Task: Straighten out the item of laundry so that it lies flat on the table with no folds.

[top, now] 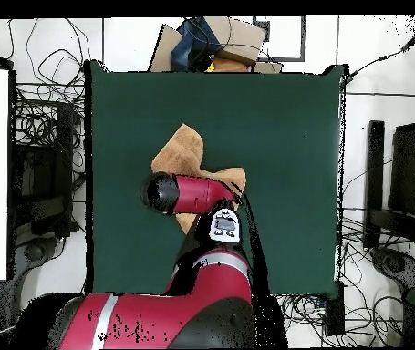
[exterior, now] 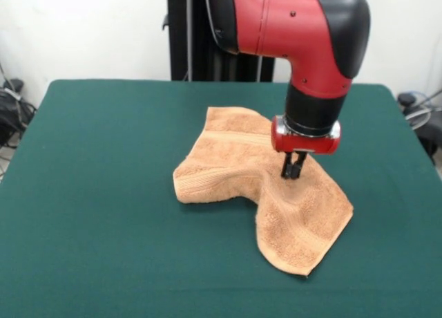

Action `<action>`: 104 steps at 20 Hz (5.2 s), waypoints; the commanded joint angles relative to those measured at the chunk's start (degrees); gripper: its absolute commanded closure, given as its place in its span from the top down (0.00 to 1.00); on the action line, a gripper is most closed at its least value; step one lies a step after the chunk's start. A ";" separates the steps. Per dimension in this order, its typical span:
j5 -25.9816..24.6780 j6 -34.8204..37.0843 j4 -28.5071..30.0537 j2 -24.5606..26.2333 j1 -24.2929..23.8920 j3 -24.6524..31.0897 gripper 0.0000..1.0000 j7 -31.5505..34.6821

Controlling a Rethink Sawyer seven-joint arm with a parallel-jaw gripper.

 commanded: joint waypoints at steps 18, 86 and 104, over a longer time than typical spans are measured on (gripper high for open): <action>0.04 -4.00 -2.10 5.92 3.50 1.77 0.00 9.89; 2.26 -9.32 12.43 0.25 5.11 7.55 0.00 12.40; 2.15 -18.07 16.00 2.60 3.91 9.07 0.00 13.39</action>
